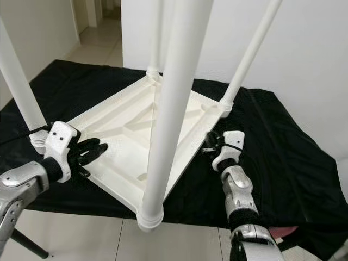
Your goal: Building children table
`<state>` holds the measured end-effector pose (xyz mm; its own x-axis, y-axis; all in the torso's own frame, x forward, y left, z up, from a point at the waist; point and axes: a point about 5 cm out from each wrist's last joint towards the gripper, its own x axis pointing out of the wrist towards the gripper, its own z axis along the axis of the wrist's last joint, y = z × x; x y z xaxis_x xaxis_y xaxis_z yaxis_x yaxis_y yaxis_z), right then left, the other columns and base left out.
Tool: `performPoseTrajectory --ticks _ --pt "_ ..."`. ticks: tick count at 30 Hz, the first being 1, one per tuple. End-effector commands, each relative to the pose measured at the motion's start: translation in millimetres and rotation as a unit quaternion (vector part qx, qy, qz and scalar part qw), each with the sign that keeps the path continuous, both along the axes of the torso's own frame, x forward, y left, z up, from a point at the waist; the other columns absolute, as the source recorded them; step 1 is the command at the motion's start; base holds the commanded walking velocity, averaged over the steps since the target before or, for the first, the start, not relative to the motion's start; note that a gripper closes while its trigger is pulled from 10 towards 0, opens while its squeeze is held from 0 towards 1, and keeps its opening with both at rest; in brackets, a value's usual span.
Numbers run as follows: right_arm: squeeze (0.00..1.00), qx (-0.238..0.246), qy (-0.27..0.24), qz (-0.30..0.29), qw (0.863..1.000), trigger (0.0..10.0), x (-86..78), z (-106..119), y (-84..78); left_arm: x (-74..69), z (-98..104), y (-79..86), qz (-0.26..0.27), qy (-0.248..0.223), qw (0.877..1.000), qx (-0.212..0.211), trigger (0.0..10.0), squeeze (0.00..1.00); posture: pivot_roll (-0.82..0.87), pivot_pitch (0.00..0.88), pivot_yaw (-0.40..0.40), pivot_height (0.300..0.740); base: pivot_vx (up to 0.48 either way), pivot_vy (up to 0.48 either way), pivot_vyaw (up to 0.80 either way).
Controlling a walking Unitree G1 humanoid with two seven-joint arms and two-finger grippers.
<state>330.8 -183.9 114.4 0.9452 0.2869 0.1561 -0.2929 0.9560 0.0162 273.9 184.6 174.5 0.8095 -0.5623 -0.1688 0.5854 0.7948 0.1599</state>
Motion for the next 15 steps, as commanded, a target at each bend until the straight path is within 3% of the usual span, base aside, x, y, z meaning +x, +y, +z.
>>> performPoseTrajectory --ticks 1,5,7,9,12,15 --pt "0.0 -0.005 -0.001 0.018 1.0 10.0 -2.3 2 1.0 -1.8 -4 0.2 -0.021 0.008 1.0 0.009 10.0 0.0 0.03 0.0 -0.097 0.74 0.0 0.0 0.0" --pt "0.0 -0.025 -0.008 0.053 0.998 10.0 -13.7 6 -1.5 -16.6 -9 8.1 -0.051 0.037 0.998 0.014 10.0 0.0 0.02 0.0 -0.091 0.74 0.0 0.0 0.0" --pt "0.0 -0.025 -0.008 0.053 0.998 10.0 -13.7 6 -1.5 -16.6 -9 8.1 -0.051 0.037 0.998 0.014 10.0 0.0 0.02 0.0 -0.091 0.74 0.0 0.0 0.0" --pt "0.0 -0.028 -0.009 0.055 0.998 10.0 -20.0 10 -7.7 -32.2 -11 7.4 -0.088 0.064 0.994 0.007 10.0 0.0 0.03 0.0 -0.097 0.74 0.0 0.0 0.0" --pt "0.0 -0.042 -0.009 0.065 0.997 10.0 -30.6 13 -13.8 -55.9 -20 3.6 -0.154 0.109 0.982 0.028 10.0 0.0 0.03 0.0 -0.102 0.74 0.0 0.0 0.0" --pt "0.0 -0.048 -0.011 0.071 0.996 10.0 -33.5 14 -14.8 -61.3 -23 2.9 -0.17 0.123 0.977 0.036 10.0 0.0 0.03 0.0 -0.106 0.74 0.0 0.0 0.0"
